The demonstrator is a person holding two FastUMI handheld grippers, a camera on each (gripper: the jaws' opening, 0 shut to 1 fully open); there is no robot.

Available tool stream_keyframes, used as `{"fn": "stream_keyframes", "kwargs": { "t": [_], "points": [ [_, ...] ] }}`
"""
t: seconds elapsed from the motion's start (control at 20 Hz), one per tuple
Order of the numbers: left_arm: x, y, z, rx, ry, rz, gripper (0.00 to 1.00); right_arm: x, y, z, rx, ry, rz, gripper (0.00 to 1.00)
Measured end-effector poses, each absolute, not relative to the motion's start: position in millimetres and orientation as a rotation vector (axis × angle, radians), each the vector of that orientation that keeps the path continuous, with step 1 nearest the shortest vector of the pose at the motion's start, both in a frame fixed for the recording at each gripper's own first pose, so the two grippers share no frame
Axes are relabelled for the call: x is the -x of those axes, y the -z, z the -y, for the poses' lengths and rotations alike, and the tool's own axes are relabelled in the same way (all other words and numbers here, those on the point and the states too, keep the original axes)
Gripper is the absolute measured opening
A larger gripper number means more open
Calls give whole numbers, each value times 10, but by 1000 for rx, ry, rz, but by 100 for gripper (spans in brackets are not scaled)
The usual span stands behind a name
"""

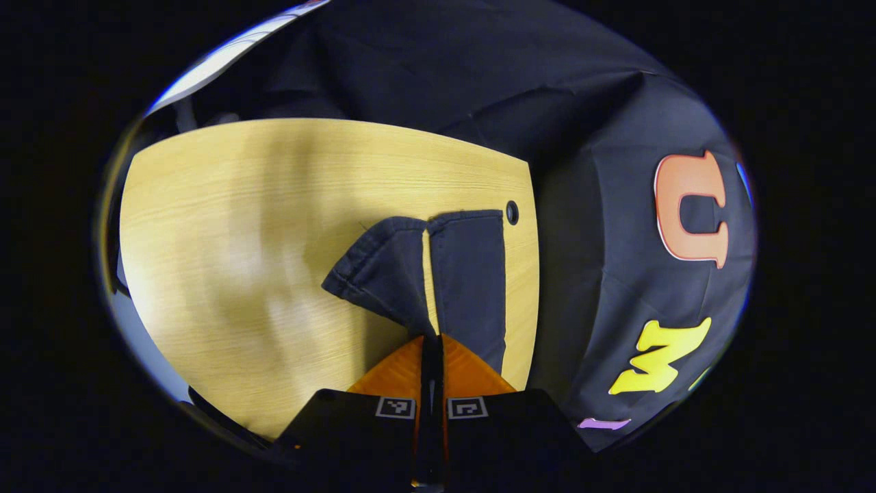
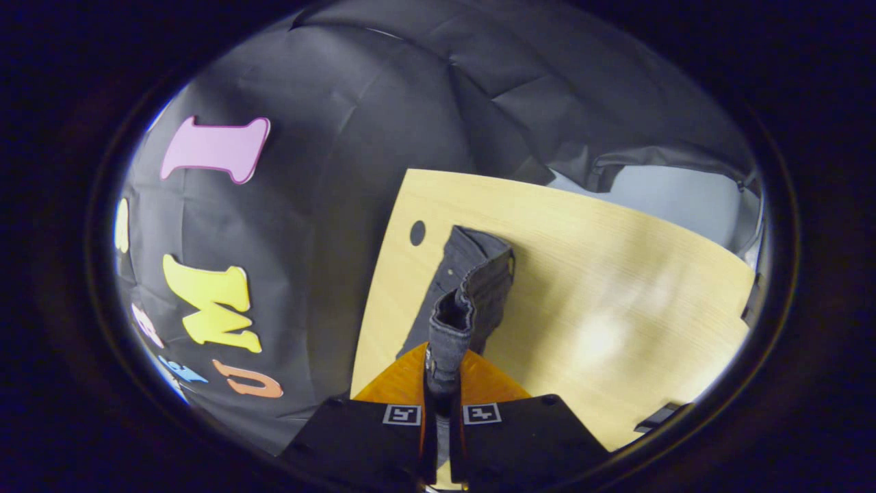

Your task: Grasp the waist and the cuffs of the jeans and fold them to make the two legs overlap; first hold the waist and fold one-third of the jeans toward the cuffs, then hold the cuffs and fold the remaining one-third in the same direction to finish folding.

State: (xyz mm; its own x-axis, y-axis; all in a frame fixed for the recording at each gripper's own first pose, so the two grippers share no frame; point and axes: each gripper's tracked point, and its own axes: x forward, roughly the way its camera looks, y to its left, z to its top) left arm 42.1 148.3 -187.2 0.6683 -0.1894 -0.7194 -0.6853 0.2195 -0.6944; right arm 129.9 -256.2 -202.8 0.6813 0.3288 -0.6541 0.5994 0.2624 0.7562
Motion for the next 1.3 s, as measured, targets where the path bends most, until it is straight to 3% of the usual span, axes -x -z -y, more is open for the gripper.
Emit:
{"fn": "stream_keyframes", "kwargs": {
  "t": [0.05, 0.15, 0.2, 0.35, 0.65, 0.8, 0.85, 1.0, 1.05, 1.1, 1.25, 1.3],
  "points": [
    [-535, 1833, -1490, 1321, -387, -831, 4, -1406, 1984, 2555, -1336, 210, -865, 12],
    [-794, 1788, -1525, 1303, -365, -852, 3, -1639, 1932, 2545, -1325, 198, -872, 3],
    [-934, 1779, -1526, 1295, -354, -861, 3, -1768, 1914, 2536, -1323, 193, -874, 7],
    [-1438, 1792, -1517, 1268, -322, -880, 3, -2161, 1977, 2511, -1324, 193, -878, 7],
    [-2269, 2169, -1453, 1126, -231, -965, 3, -2698, 2563, 2499, -1296, 240, -917, 7],
    [-2448, 2442, -1419, 1022, -206, -1039, 4, -2841, 2917, 2498, -1308, 283, -941, 8],
    [-2471, 2516, -1410, 997, -212, -1063, 3, -2874, 3010, 2487, -1308, 297, -950, 4],
    [-2484, 2702, -1407, 924, -241, -1116, 5, -2948, 3172, 2494, -1323, 349, -949, 8],
    [-2499, 2707, -1400, 911, -240, -1121, 0, -2965, 3198, 2487, -1326, 361, -946, 13],
    [-2532, 2668, -1395, 898, -217, -1115, 8, -2963, 3193, 2482, -1329, 370, -942, 15],
    [-2520, 2623, -1383, 857, -187, -1118, 16, -2997, 3187, 2514, -1327, 377, -916, 19],
    [-2515, 2597, -1387, 849, -181, -1119, 24, -2989, 3132, 2569, -1323, 381, -900, 27]
  ]
}}
